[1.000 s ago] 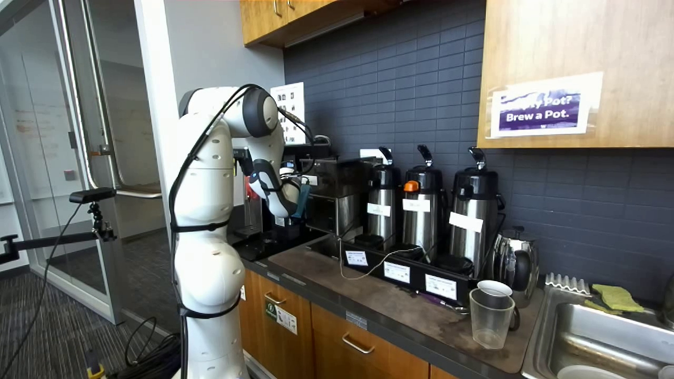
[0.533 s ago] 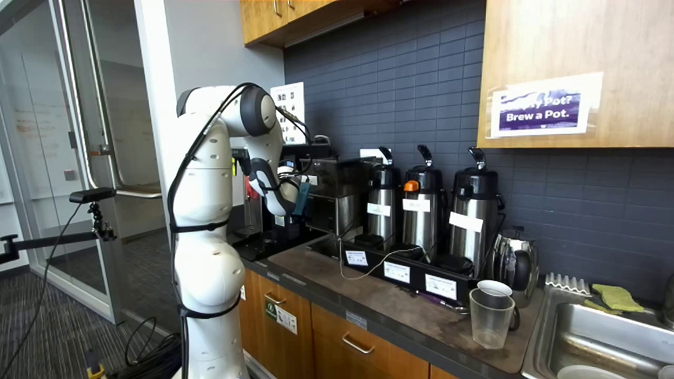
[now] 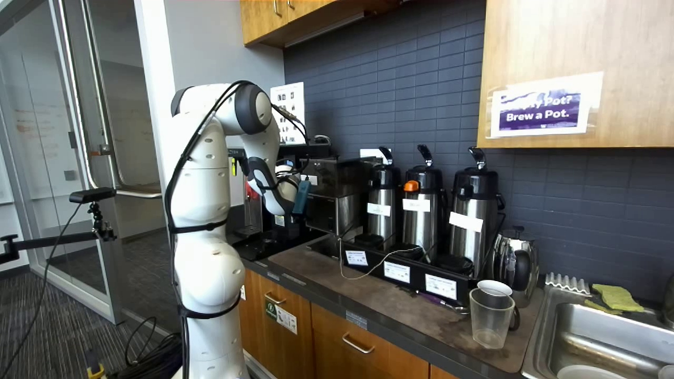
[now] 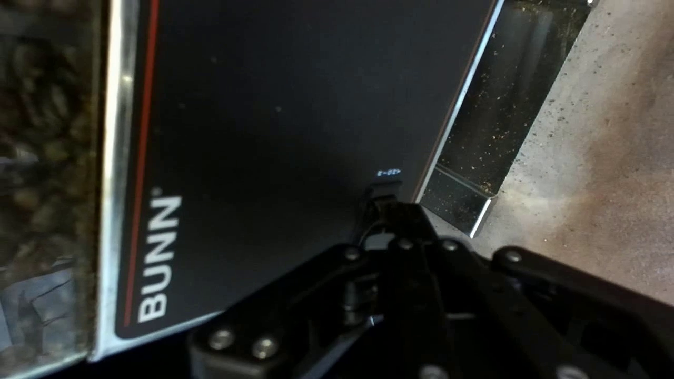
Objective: Press a button on the coffeemaker
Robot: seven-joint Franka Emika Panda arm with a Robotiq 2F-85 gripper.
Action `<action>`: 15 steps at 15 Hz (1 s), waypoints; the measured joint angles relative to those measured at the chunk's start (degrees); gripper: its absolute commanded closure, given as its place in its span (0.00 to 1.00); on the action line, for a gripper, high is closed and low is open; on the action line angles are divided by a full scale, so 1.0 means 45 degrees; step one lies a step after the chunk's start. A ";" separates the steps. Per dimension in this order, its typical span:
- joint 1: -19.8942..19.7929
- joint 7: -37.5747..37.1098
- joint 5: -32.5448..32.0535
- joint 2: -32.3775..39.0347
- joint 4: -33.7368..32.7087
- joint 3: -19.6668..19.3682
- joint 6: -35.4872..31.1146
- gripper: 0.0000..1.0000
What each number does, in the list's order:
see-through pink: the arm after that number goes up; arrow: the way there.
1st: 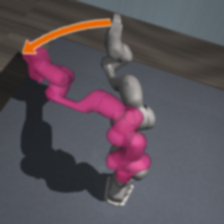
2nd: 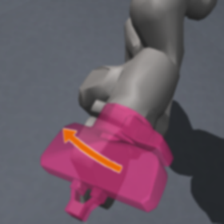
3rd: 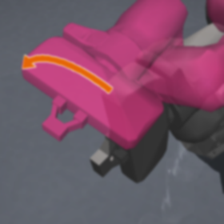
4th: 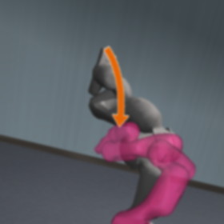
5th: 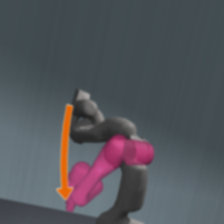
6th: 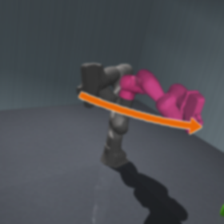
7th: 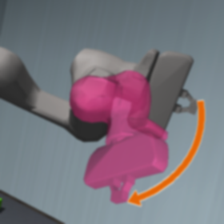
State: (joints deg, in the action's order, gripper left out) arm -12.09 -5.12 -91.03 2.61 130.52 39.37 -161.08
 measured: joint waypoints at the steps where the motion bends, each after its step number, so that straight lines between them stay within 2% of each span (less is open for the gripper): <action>1: 0.0000 0.0000 0.0000 -0.0022 0.0003 -0.0007 0.0001 1.00; 9: -0.0005 -0.0026 -0.0086 -0.0038 -0.0023 -0.0085 0.0000 1.00; 15: -0.0006 -0.0467 -0.0750 0.0026 -0.0136 -0.0248 -0.0008 1.00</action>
State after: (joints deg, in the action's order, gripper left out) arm -12.12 -7.22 -94.40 2.73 129.90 38.25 -161.12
